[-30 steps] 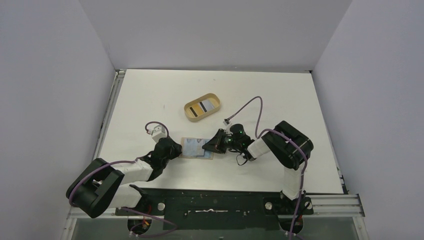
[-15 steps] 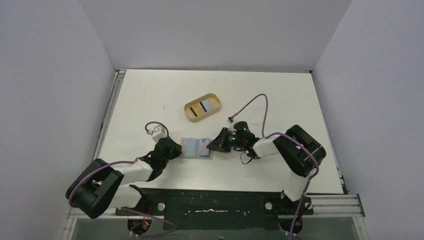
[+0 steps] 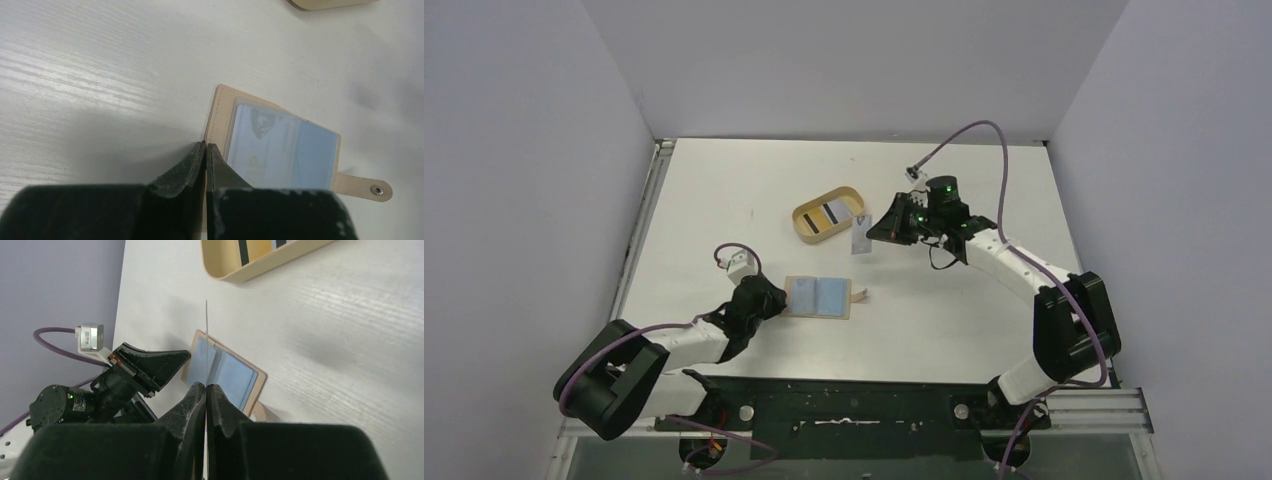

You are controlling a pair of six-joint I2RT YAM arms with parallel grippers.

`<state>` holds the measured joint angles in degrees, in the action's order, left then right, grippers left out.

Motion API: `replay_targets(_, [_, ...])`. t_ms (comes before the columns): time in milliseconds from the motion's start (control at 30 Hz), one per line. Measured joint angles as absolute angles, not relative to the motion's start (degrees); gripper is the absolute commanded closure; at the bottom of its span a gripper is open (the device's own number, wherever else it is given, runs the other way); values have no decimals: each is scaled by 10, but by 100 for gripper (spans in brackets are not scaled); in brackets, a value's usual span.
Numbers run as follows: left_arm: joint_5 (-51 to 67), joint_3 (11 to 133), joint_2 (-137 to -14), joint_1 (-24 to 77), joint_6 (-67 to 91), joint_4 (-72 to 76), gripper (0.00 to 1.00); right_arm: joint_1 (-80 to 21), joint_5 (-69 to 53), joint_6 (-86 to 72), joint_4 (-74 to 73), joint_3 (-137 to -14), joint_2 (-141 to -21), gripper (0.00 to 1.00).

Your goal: Take the credit cards out of the card holder

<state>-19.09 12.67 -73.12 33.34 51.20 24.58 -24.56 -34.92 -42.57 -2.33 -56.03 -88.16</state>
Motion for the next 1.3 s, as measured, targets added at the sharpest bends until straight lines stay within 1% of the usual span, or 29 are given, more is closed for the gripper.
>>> replay_targets(233, [-191, 127, -727, 333, 507, 239, 100, -218, -359, -329, -147, -695, -938, 100])
replay_targets(567, [-190, 127, -714, 333, 501, 224, 100, -213, -366, -241, -265, -870, -1074, 100])
replay_targets(800, [-189, 127, -709, 331, 489, 217, 100, -209, -360, -173, -367, -1025, -1176, 100])
replay_targets(1000, [-186, 127, -707, 329, 486, 214, 100, -207, -345, -138, -428, -1096, -1219, 100])
replay_targets(1300, [-182, 127, -707, 328, 479, 214, 100, -207, -341, -108, -488, -1273, -1322, 100])
